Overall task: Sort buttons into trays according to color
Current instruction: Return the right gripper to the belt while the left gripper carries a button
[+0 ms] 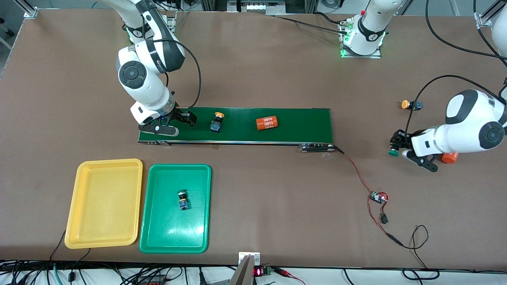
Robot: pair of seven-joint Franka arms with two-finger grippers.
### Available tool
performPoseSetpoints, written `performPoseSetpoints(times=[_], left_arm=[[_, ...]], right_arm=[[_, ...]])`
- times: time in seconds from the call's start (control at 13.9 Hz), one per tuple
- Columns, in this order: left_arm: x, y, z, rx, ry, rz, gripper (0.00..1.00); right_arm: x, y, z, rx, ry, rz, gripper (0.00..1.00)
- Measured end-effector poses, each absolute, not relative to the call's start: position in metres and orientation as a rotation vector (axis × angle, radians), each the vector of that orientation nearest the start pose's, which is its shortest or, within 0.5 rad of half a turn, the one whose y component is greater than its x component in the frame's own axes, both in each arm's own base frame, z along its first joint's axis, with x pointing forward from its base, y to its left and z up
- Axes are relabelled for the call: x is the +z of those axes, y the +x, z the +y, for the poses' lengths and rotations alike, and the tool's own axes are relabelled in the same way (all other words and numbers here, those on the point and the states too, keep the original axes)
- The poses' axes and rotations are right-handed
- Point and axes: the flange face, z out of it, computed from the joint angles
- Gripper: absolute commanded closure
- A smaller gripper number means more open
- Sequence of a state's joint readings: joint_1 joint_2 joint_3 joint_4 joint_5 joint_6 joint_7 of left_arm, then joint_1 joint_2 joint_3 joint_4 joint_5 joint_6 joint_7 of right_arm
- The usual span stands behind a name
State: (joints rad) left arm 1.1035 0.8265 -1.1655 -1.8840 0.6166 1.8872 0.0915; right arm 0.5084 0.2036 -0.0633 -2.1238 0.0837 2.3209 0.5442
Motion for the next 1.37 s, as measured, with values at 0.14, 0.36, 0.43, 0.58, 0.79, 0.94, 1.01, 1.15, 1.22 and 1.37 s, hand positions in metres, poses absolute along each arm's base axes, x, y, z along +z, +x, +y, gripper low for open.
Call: performPoseSetpoints(times=[0.14,0.36,0.43,0.58,0.79,0.94,1.01,1.15,1.22,1.37], left_arm=[[0.265,0.581,0.03,0.409,-3.258,0.662,1.0],[0.275,0.563,-0.005,0.437,-3.273,0.549,1.0],[0.28,0.556,-0.018,0.444,-3.276,0.505,1.0],[0.288,0.547,-0.042,0.448,-3.276,0.447,1.0],[0.298,0.54,-0.073,0.444,-3.27,0.406,1.0],[0.299,0.535,-0.105,0.45,-3.258,0.386,1.0],[0.3,0.531,-0.126,0.452,-3.25,0.374,1.0],[0.3,0.522,-0.172,0.431,-3.237,0.36,1.0],[0.299,0.516,-0.192,0.424,-3.229,0.346,1.0],[0.294,0.509,-0.22,0.421,-3.208,0.33,1.0]], right_arm=[[0.311,0.51,0.25,0.046,-3.094,0.239,0.0],[0.304,0.51,0.253,0.041,-3.095,0.237,0.0],[0.301,0.509,0.255,0.045,-3.096,0.243,0.0],[0.295,0.508,0.257,0.056,-3.099,0.268,0.0],[0.29,0.505,0.261,0.068,-3.104,0.285,0.0],[0.287,0.503,0.265,0.073,-3.104,0.309,0.0],[0.287,0.502,0.268,0.074,-3.105,0.31,0.0],[0.286,0.501,0.27,0.075,-3.106,0.307,0.0],[0.286,0.5,0.27,0.076,-3.106,0.306,0.0],[0.282,0.498,0.274,0.084,-3.111,0.295,0.0]])
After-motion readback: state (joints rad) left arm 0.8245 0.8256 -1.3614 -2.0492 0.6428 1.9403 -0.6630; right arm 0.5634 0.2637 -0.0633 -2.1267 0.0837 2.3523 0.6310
